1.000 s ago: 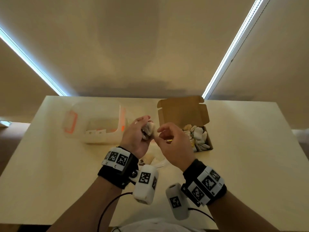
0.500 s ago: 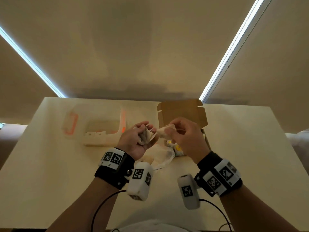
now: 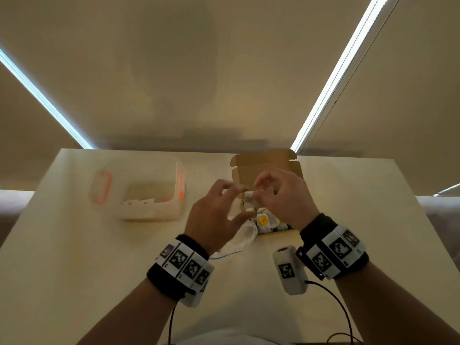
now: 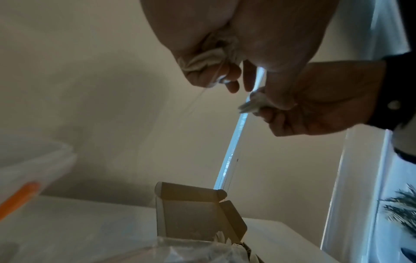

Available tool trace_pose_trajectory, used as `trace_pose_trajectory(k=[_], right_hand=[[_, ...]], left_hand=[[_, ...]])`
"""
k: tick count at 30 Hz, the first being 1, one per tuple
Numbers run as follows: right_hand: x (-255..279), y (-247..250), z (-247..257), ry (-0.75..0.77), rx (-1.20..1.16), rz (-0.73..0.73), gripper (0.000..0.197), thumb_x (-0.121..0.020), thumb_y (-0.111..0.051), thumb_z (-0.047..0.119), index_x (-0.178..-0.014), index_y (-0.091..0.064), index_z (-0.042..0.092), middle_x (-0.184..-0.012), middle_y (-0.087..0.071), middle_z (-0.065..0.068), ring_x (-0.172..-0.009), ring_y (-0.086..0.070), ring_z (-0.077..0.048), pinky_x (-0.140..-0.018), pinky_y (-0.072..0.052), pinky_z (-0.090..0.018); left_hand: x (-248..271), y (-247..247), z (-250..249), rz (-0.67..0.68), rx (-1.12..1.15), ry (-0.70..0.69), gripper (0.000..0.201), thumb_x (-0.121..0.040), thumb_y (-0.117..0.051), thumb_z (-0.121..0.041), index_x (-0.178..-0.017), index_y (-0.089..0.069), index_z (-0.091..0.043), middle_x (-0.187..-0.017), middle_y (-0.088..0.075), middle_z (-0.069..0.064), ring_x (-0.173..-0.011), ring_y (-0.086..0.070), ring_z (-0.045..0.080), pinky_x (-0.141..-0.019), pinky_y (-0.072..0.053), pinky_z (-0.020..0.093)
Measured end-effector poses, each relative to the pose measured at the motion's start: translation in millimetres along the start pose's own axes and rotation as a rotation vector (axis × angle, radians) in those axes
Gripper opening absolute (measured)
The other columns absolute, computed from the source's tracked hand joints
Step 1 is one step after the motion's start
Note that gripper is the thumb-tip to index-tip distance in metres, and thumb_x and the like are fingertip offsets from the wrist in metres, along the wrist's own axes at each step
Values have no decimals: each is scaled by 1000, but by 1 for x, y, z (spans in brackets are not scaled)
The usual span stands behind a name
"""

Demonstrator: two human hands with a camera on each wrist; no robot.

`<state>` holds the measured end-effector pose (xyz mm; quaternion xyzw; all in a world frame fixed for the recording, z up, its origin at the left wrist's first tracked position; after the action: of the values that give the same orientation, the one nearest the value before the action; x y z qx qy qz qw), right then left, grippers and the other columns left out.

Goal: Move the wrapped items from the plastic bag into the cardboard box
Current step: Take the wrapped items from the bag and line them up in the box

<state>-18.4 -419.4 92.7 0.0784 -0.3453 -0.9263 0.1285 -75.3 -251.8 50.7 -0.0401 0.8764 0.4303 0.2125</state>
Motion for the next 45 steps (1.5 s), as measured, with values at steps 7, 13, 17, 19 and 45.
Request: trace_pose_trajectory(k=[7, 13, 17, 19, 45], right_hand=[[10, 1, -2, -191, -710, 276, 23, -84, -56, -6, -102, -66, 4, -100, -71, -15, -92, -71, -25, -79, -57, -33], [12, 1, -10, -183, -552, 165, 25, -89, -70, 13, -113, -66, 16, -105, -73, -2, -93, -71, -22, -79, -59, -36], [14, -16, -13, -259, -647, 70, 14, -90, -70, 20, -102, -71, 13, -95, -74, -7, -86, -68, -19, -76, -57, -33], [8, -17, -24, -319, -726, 63, 10, -91, -69, 19, -98, -70, 12, -96, -73, -11, -84, -67, -20, -73, -55, -33], [-30, -82, -167, -491, 157, 204, 31, -83, -72, 23, -109, -56, 18, -91, -65, -2, -84, -61, -20, -65, -44, -23]], left_hand=[[-10, 6, -9, -188, 330, 108, 5, -86, -72, -24, -91, -73, -21, -80, -71, -10, -63, -57, -2, -58, -46, 15], [-17, -3, -6, -103, 961, 748, 9, -88, -71, -21, -84, -74, -13, -58, -60, 5, -40, -37, 14, -39, -31, 23], [-19, -15, -5, 26, 1057, 857, 28, -78, -74, -35, -93, -75, -12, -62, -52, 12, -41, -37, 15, -48, -25, 27], [-21, -17, -2, 51, 1026, 886, 22, -83, -73, -32, -94, -74, -13, -65, -56, 7, -43, -39, 14, -48, -26, 29], [2, -13, 47, -112, 1668, 1321, 26, -91, -35, -7, -95, -58, 3, -86, -62, 21, -75, -63, 33, -69, -59, 36]])
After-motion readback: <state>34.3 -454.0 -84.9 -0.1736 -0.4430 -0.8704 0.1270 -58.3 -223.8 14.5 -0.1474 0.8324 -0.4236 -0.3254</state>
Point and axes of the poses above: each hand's wrist, its own x-axis away from the middle knuckle, its own y-axis out of the back of the hand, z = x × y, the point moved 2 cm from there along -x, towards the middle knuckle
